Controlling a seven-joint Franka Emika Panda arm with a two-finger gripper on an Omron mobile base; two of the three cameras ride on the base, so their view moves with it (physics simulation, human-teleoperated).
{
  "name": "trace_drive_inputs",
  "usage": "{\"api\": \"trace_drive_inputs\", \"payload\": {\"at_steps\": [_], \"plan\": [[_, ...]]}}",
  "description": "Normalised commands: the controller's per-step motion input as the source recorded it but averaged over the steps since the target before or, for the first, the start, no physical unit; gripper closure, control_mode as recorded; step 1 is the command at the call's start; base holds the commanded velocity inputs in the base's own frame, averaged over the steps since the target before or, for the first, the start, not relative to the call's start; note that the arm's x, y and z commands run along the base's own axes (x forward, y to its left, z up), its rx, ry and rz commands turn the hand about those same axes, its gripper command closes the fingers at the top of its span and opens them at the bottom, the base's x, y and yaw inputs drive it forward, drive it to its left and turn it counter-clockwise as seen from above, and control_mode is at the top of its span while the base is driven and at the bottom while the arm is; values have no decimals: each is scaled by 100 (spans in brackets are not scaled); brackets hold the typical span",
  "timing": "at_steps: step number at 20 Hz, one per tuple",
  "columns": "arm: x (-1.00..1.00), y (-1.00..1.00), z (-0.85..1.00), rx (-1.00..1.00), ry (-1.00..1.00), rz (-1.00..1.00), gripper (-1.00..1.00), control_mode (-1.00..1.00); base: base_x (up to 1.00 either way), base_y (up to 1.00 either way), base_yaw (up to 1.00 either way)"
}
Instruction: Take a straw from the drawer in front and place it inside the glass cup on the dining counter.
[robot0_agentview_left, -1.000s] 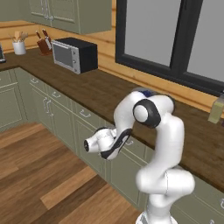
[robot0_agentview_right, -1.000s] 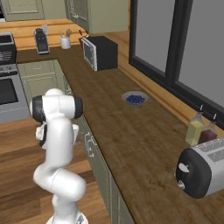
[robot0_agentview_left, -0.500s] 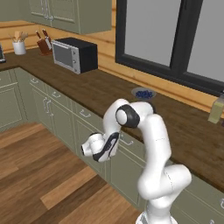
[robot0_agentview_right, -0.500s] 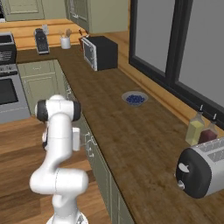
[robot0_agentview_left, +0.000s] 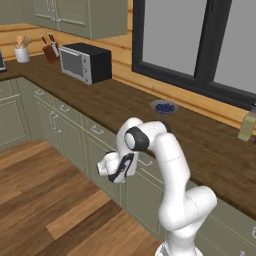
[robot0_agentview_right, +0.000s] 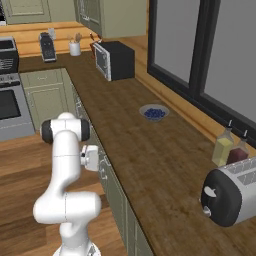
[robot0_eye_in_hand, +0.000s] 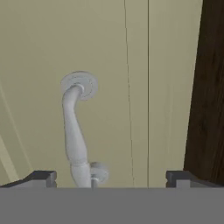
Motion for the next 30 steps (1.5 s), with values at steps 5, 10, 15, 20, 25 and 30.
{"api": "trace_drive_inputs", "payload": {"at_steps": [5,10,15,20,25,30], "plan": [[17,-24,-28,2,2,0,-100,-100,0,0,0],[9,-21,-31,3,1,1,-100,-100,0,0,0],[5,-15,-33,4,0,4,-100,-100,0,0,0],[0,-3,-7,5,0,5,100,-100,0,0,0],[-15,2,0,15,0,7,100,-100,0,0,0],[-43,34,0,20,0,9,100,-100,0,0,0]]}}
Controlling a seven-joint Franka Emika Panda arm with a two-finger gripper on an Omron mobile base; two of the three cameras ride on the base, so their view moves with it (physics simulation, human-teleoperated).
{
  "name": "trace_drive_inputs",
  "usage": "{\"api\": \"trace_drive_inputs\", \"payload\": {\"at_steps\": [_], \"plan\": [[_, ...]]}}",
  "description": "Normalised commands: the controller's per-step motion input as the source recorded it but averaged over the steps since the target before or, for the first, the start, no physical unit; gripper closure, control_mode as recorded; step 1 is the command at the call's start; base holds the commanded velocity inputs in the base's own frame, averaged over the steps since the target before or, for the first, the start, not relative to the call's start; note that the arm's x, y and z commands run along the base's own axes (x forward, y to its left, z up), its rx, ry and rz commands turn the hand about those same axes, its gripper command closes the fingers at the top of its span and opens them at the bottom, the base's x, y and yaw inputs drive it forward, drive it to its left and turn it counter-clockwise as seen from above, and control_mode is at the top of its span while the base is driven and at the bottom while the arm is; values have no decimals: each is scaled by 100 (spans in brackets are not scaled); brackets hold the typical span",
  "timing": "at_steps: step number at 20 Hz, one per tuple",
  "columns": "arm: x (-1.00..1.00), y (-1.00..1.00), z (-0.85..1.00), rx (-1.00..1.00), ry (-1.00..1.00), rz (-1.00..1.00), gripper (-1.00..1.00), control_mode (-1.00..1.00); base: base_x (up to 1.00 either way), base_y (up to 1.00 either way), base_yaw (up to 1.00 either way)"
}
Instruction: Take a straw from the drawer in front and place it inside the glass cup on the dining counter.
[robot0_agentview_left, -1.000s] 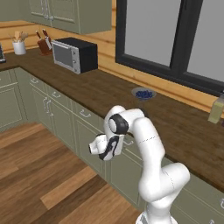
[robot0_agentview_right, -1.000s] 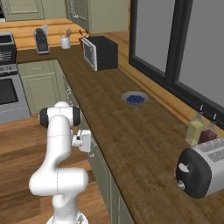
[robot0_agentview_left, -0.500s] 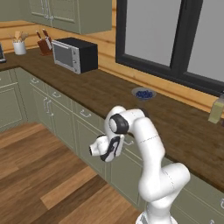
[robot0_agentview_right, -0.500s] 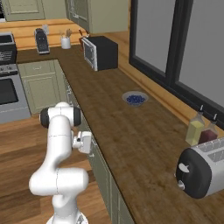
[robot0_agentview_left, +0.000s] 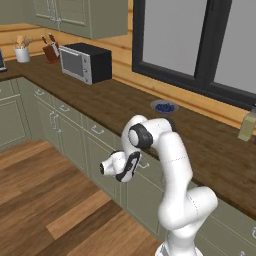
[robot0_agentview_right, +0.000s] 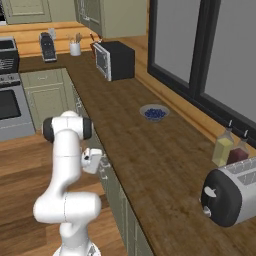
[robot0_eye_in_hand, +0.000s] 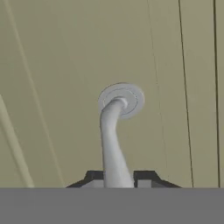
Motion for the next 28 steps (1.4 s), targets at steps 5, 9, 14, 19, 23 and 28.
{"api": "trace_drive_inputs", "payload": {"at_steps": [5,9,14,19,23,28], "plan": [[-63,66,0,18,0,11,100,-100,0,0,0],[-71,80,0,18,2,14,100,-100,0,0,0],[-64,93,0,17,8,15,100,-100,0,0,0],[-60,100,0,18,13,16,100,-100,0,0,0],[-54,100,4,19,15,16,100,-100,0,0,0],[-41,100,11,18,19,15,100,-100,0,0,0]]}}
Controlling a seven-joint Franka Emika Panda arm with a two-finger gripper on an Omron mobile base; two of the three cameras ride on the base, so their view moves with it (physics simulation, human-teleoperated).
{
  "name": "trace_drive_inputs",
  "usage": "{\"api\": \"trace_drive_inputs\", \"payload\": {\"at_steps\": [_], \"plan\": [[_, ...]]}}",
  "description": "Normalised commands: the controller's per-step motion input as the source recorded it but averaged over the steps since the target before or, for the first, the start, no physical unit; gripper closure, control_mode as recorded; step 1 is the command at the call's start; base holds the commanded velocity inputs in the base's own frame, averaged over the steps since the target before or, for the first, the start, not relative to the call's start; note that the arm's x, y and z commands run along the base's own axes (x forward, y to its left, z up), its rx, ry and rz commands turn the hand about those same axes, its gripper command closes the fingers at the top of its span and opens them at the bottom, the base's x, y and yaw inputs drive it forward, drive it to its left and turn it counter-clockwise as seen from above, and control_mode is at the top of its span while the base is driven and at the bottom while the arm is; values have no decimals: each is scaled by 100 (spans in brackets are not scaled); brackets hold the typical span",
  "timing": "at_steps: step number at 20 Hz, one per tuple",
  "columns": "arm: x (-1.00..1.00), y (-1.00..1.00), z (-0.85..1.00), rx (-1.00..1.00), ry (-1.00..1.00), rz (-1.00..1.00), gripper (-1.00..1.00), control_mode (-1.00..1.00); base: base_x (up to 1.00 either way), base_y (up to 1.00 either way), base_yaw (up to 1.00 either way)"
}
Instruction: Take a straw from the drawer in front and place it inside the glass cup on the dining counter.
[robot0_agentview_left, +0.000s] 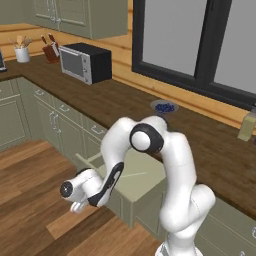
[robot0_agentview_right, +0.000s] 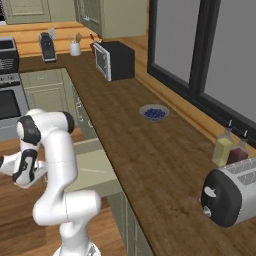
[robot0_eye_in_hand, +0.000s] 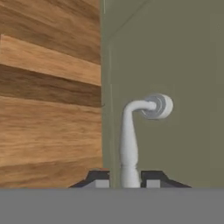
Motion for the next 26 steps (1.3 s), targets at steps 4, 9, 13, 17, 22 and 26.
{"api": "trace_drive_inputs", "payload": {"at_steps": [4,9,13,17,22,26], "plan": [[-25,92,19,18,14,12,-100,-100,0,0,0],[-34,18,67,22,0,7,-100,-100,0,0,0],[-10,-39,100,27,-12,1,-100,-100,0,0,0],[3,-67,100,26,-12,0,-100,-100,0,0,0],[35,-80,100,21,0,0,-100,-100,0,0,0],[74,-76,81,10,19,-1,-100,-100,0,0,0]]}}
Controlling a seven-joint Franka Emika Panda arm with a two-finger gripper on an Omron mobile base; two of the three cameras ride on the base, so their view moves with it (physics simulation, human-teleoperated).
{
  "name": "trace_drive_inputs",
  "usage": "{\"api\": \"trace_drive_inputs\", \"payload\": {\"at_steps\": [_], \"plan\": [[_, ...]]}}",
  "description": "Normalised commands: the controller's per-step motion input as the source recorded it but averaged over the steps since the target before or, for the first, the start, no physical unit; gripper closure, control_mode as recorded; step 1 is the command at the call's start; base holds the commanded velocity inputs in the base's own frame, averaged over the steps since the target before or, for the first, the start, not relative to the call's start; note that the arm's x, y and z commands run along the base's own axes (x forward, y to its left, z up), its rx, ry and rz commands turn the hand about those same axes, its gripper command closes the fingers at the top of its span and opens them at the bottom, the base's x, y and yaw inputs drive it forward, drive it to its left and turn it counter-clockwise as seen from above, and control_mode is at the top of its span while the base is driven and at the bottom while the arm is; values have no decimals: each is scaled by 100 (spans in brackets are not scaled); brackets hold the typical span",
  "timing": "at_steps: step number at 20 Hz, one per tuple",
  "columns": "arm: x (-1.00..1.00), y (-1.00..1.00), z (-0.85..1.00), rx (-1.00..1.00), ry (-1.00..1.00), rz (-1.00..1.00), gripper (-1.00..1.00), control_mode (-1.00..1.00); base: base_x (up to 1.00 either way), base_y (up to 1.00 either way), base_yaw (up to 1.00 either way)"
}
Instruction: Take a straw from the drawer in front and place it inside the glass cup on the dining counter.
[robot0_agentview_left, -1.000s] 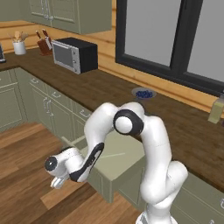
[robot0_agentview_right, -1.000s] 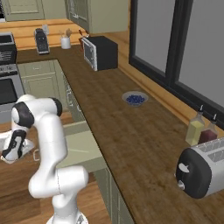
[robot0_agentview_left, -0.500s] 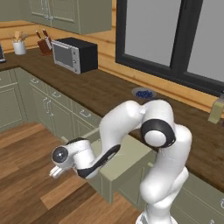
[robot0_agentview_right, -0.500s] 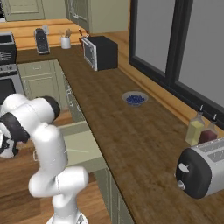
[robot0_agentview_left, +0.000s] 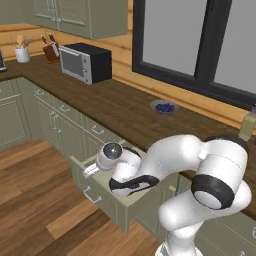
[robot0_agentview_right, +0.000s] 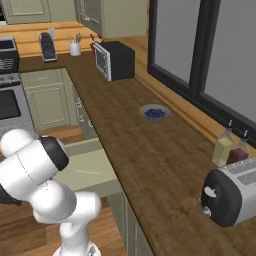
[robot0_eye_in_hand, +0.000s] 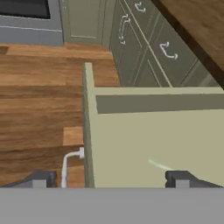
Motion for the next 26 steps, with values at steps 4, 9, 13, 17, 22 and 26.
{"api": "trace_drive_inputs", "payload": {"at_steps": [4,9,13,17,22,26], "plan": [[91,-46,19,0,35,-1,-100,-100,0,0,0],[65,-4,-18,-10,30,0,-100,-100,0,0,0],[17,0,-50,-17,13,0,-100,-100,0,0,0],[0,0,-66,-14,0,0,-100,-100,0,0,0],[-12,0,-55,-3,0,0,-100,-100,0,0,0],[-1,0,-44,0,0,0,-100,-100,0,0,0]]}}
